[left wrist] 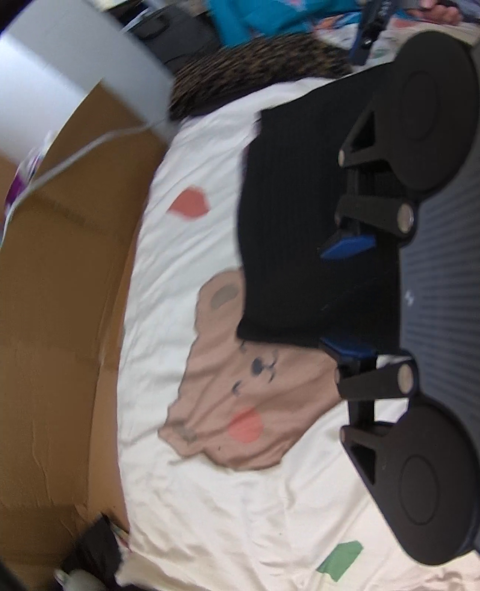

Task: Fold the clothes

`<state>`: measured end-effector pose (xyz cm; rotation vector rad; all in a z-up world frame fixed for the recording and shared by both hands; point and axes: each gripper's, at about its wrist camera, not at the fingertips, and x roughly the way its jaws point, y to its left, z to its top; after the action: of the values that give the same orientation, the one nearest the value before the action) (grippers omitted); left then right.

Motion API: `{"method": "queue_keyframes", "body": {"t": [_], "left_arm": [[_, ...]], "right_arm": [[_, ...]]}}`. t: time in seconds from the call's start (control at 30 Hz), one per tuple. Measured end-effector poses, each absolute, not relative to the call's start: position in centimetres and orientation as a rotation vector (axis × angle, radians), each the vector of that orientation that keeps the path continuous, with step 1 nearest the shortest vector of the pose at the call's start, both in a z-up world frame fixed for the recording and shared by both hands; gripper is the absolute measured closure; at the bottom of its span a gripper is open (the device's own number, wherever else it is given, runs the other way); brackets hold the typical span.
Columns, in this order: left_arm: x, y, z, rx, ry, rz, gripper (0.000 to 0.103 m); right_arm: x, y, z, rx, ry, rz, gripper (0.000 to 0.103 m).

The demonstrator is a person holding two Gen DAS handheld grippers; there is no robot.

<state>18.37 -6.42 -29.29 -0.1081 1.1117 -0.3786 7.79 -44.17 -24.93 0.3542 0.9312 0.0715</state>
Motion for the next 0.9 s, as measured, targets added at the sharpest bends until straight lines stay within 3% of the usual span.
{"method": "queue_keyframes", "body": {"t": [0.2, 0.33, 0.57, 0.9], "left_arm": [[15.5, -7.9, -29.0, -0.069, 1.148, -0.408, 0.056], [13.9, -8.1, -29.3, -0.088, 1.172, -0.380, 0.056], [11.3, -8.5, -29.9, -0.121, 1.211, -0.329, 0.056], [7.7, -8.3, -30.5, -0.175, 1.219, -0.228, 0.056]], "right_arm": [[5.0, -43.9, -25.8, 0.381, 0.967, 0.107, 0.059], [4.1, -44.0, -27.0, 0.405, 0.969, 0.123, 0.051], [3.8, -44.8, -28.3, 0.496, 0.915, 0.084, 0.052], [3.9, -45.5, -28.5, 0.516, 0.977, -0.040, 0.057]]}}
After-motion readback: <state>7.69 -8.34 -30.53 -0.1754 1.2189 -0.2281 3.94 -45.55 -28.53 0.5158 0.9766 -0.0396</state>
